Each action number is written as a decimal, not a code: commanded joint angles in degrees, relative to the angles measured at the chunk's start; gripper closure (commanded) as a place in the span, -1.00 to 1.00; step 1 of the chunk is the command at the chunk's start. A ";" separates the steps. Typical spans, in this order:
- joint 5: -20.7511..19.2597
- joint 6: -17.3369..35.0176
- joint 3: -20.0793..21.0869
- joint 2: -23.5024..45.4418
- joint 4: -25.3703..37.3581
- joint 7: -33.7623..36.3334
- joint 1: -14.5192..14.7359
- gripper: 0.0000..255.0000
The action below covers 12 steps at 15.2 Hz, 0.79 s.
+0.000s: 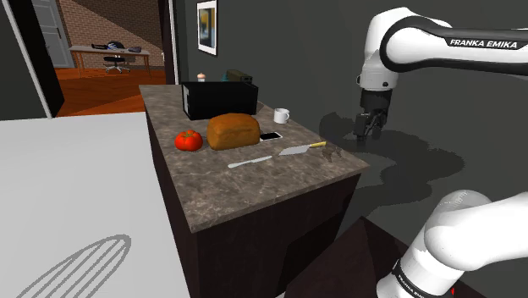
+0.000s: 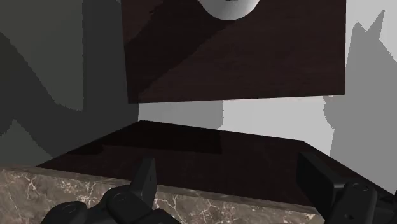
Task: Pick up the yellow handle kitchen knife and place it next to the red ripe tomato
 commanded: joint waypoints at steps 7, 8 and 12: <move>-6.58 8.54 -9.38 3.81 -1.93 -17.44 1.36 -1.00; -7.44 10.09 -10.93 4.89 -1.88 -20.28 1.65 -1.00; -9.89 16.40 -17.01 10.40 -0.61 -31.62 3.12 -1.00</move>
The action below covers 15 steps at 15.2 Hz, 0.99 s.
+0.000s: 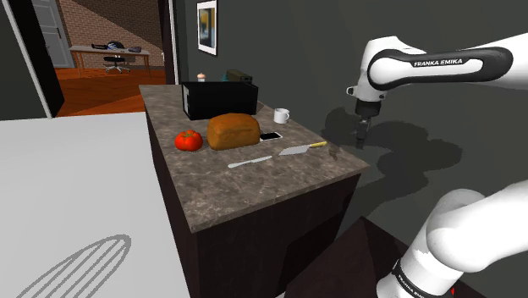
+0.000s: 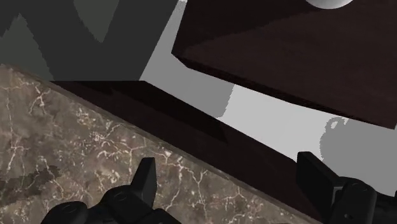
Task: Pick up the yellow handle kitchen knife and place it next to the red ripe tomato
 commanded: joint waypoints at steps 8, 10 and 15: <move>1.02 13.51 -12.87 17.04 7.58 -27.22 4.80 -1.00; 3.25 15.97 -15.19 21.76 10.21 -33.65 6.04 -1.00; 11.95 20.31 -18.76 34.62 18.12 -50.64 7.62 -1.00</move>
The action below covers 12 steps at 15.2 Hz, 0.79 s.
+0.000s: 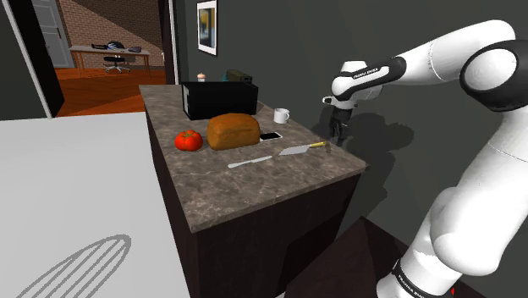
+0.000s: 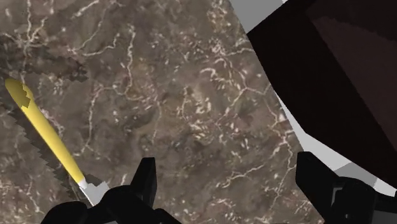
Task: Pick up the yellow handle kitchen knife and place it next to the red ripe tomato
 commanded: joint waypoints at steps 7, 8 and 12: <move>15.25 1.81 2.00 20.58 15.93 -25.29 -3.47 -1.00; 16.59 1.52 2.93 22.82 18.22 -27.74 -4.38 -1.00; 20.31 0.03 6.35 30.40 26.79 -35.36 -7.41 -1.00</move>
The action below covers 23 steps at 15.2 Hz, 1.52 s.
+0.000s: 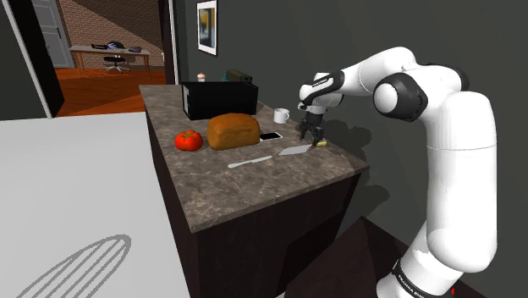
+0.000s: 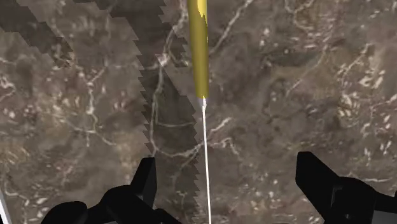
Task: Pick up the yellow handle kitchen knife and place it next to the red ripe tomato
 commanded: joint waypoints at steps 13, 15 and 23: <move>2.45 3.88 1.67 4.58 0.35 -3.04 -1.46 -1.00; 2.45 3.88 1.67 4.58 0.35 -3.04 -1.46 -1.00; 2.45 3.88 1.67 4.58 0.35 -3.04 -1.46 1.00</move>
